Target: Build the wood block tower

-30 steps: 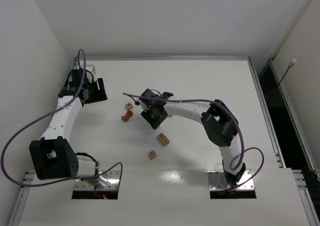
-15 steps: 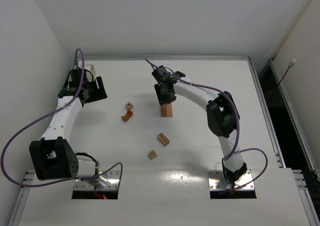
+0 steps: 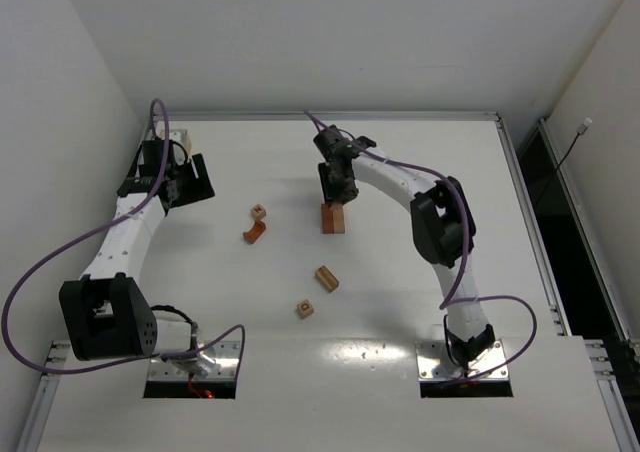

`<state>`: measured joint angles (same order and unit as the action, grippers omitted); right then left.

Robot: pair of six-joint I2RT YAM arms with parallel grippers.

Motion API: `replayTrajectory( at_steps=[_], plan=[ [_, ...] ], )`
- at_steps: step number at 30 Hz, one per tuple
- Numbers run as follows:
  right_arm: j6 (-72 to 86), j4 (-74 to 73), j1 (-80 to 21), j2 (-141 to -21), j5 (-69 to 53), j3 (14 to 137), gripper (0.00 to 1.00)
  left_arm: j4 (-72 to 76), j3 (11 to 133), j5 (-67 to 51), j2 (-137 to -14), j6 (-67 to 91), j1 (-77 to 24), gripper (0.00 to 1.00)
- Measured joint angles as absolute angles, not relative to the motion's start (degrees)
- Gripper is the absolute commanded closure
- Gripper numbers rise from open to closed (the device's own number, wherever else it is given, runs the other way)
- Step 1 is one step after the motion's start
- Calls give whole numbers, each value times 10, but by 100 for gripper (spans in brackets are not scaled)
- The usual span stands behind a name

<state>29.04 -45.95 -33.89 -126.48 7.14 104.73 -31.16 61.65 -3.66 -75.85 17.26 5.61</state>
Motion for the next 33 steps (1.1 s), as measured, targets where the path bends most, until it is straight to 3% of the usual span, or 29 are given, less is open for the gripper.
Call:
replayTrajectory(
  at_steps=[20,27,33],
  plan=[
    [301,-464,-328,-1317,38,1067,97,-303,610,-37,-761,173,58,38],
    [301,-463,-328,-1322,40,1070,68,-303,608,-43,-761,173,58,38],
    [302,-463,-328,-1323,34,1071,23,-303,608,-45,-761,177,60,38]
  ],
)
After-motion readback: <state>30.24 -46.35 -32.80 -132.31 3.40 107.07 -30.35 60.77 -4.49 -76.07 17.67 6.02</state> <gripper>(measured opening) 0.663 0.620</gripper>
